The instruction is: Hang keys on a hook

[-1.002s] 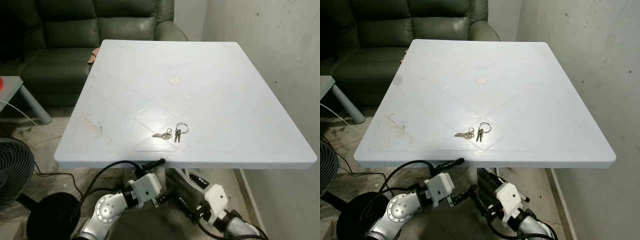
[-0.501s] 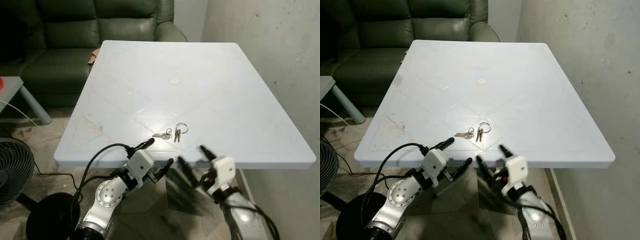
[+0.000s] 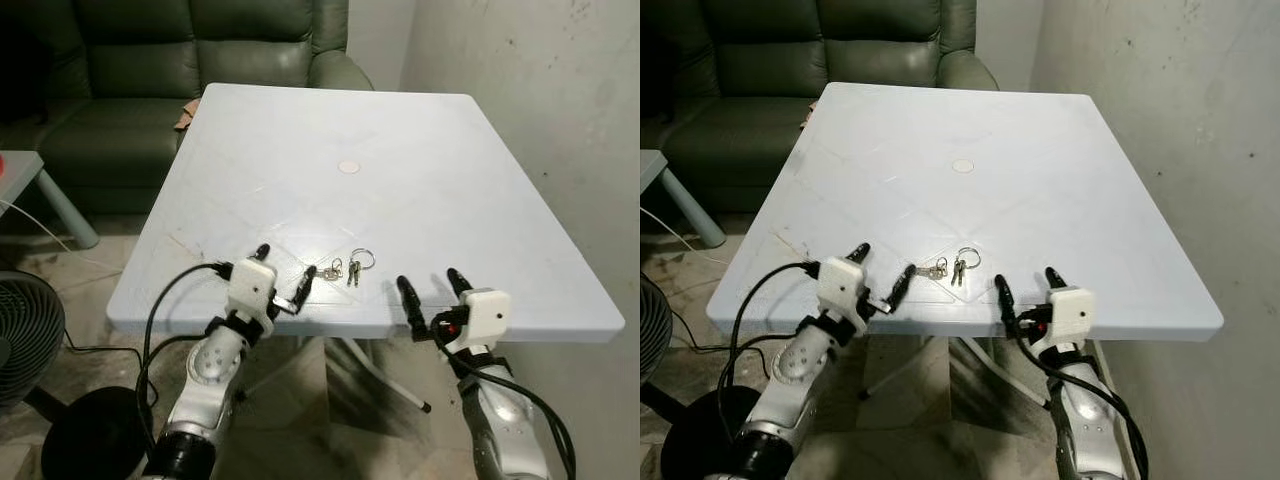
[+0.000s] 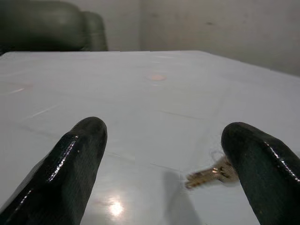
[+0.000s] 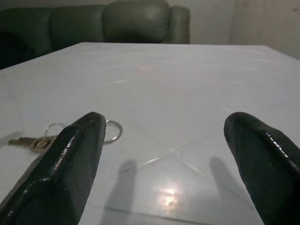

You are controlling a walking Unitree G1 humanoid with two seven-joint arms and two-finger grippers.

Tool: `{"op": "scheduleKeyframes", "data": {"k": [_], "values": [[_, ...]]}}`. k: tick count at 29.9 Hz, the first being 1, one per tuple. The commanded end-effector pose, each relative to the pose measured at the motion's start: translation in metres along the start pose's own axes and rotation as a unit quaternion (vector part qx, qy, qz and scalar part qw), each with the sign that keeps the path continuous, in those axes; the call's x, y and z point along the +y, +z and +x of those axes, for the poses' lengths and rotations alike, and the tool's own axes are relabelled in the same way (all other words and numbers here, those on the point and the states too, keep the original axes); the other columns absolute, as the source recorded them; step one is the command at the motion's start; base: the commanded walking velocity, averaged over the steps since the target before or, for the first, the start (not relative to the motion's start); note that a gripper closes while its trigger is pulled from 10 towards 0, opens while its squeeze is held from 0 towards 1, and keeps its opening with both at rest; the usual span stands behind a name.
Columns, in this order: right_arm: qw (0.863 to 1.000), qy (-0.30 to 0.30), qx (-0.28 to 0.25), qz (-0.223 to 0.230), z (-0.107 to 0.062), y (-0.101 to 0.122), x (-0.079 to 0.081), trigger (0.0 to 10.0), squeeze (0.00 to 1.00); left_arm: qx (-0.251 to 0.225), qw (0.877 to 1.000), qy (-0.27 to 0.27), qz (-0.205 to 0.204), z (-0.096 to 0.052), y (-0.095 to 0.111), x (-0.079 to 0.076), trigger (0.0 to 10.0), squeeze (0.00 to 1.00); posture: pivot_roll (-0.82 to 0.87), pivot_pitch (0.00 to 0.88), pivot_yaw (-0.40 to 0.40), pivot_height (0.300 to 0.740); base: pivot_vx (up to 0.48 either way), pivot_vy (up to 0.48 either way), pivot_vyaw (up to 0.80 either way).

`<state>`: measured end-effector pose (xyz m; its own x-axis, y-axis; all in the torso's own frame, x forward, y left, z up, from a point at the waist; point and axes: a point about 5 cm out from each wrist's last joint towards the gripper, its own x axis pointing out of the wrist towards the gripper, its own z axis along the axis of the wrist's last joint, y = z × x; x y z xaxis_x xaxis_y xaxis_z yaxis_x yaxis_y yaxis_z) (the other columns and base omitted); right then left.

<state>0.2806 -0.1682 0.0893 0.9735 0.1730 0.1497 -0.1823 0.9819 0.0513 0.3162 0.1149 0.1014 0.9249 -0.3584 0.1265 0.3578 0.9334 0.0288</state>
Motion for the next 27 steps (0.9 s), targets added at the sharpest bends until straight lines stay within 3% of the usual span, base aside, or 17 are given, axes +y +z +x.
{"op": "scheduleKeyframes", "data": {"k": [1,11,27], "values": [[1.000,-0.010,-0.013,-0.005,0.002,0.009,-0.004,10.0,0.00,0.015,1.000,0.020,-0.005,0.001,-0.002,0.008,10.0,0.00,-0.08,0.001,-0.047,0.740,0.000,0.000,0.00],[0.999,-0.033,-0.006,-0.016,-0.001,0.010,-0.009,10.0,0.00,0.029,0.996,0.084,-0.023,0.008,0.000,0.028,10.0,0.00,-0.09,0.009,-0.042,0.740,0.000,0.000,0.00],[0.996,-0.080,-0.003,-0.025,-0.004,0.014,-0.014,10.0,0.00,0.024,0.995,0.078,-0.058,0.013,0.005,0.026,10.0,0.00,-0.10,0.016,-0.041,0.740,0.000,0.000,0.00]]}}
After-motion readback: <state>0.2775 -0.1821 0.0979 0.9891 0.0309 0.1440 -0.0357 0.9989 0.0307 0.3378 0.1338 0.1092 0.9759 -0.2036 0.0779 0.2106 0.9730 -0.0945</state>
